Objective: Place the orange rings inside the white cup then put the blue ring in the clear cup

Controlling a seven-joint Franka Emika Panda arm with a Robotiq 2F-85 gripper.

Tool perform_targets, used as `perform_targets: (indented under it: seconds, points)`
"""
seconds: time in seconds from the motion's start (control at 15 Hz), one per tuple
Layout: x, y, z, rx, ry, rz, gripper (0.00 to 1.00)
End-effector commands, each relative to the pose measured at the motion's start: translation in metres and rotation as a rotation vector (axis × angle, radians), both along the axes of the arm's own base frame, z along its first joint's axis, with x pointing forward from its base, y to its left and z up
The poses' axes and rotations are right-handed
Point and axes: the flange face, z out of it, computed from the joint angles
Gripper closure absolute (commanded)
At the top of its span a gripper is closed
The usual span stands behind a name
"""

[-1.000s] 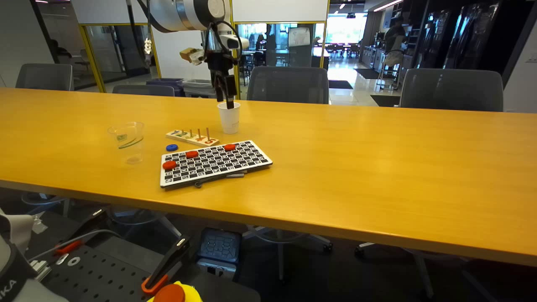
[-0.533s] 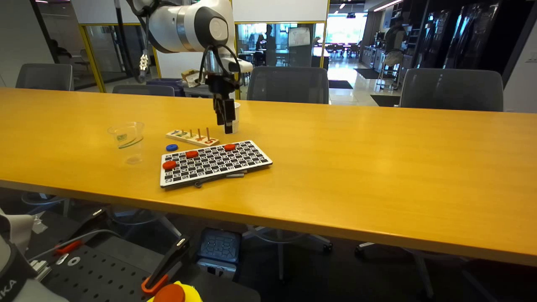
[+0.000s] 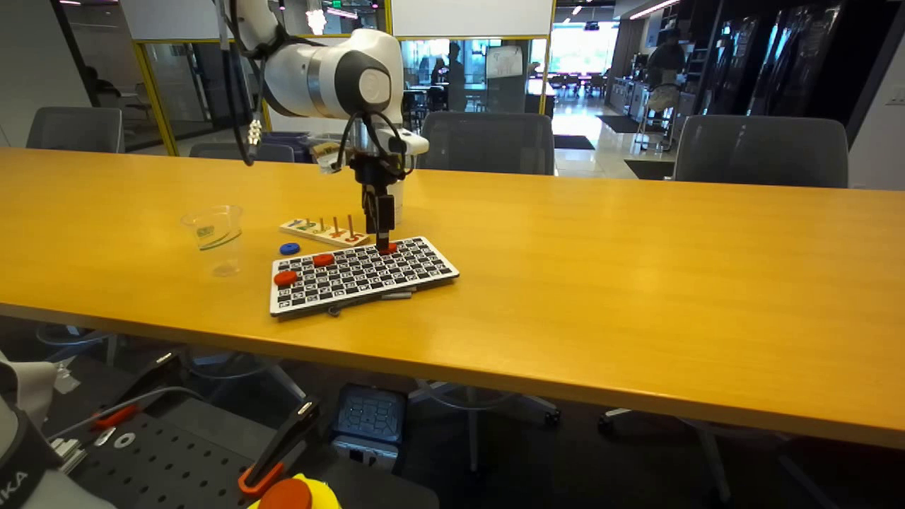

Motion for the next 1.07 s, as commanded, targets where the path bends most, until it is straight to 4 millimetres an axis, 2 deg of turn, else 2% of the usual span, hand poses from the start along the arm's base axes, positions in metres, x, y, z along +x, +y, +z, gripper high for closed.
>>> perform_targets:
  seconds: [0.0,0.73,0.8,0.87,1.0]
  points:
    - [0.016,0.0,-0.011,0.029,-0.031,-0.001,0.0]
    - [0.032,-0.008,-0.023,0.013,-0.053,-0.011,0.0]
    - [0.033,-0.008,-0.023,0.008,-0.053,-0.007,0.25]
    - [0.033,-0.008,-0.023,0.006,-0.052,-0.007,0.26]
    - [0.032,-0.009,-0.021,0.008,-0.052,-0.011,0.41]
